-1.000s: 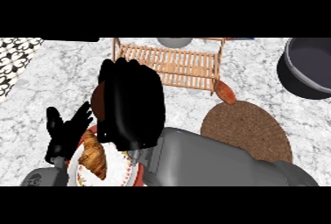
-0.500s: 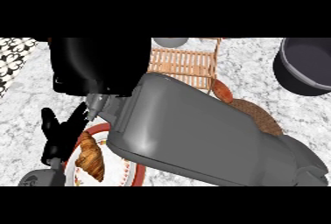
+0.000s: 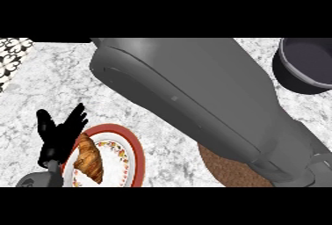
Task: Pick the cupcake from the placemat and place it in the tiered shelf
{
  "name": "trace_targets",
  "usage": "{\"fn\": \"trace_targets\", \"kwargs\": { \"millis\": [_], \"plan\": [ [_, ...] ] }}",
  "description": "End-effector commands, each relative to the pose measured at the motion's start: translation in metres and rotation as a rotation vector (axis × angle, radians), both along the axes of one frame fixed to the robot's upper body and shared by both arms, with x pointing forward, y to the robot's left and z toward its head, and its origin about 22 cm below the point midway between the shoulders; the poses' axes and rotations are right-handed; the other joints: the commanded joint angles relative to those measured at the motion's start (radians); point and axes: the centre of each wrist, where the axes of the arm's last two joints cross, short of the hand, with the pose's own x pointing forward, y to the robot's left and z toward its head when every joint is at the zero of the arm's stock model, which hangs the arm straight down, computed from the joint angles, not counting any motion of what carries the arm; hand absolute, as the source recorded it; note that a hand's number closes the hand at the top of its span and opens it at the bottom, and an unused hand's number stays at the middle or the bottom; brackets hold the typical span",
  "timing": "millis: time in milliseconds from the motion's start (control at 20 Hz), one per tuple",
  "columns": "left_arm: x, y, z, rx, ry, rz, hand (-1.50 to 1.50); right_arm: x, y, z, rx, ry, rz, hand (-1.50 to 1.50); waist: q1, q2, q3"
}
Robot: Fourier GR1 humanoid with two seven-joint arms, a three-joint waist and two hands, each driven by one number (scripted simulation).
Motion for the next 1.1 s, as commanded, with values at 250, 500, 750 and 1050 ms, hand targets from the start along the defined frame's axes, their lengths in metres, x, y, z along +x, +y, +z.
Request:
{"fn": "trace_targets", "kwargs": {
  "millis": [250,500,750,1050],
  "plan": [
    [-0.009,-0.001,0.002,0.003,-0.009,0.007,0.0,0.037,-0.01,0.01,-0.04,0.168,-0.044,1.5,0.004,0.004,-0.001],
    [-0.002,0.009,0.012,0.01,0.013,-0.012,0.0,0.077,-0.045,-0.008,-0.07,0.165,-0.052,1.5,0.005,0.007,0.0],
    [-0.004,-0.002,0.002,0.009,-0.002,-0.009,0.0,0.092,-0.043,-0.028,-0.097,0.141,-0.064,1.5,0.007,0.009,-0.001],
    [-0.001,-0.01,-0.004,-0.015,0.01,-0.03,0.0,0.106,-0.04,-0.048,-0.095,0.136,-0.093,1.5,0.015,0.013,-0.001]
  ]
}}
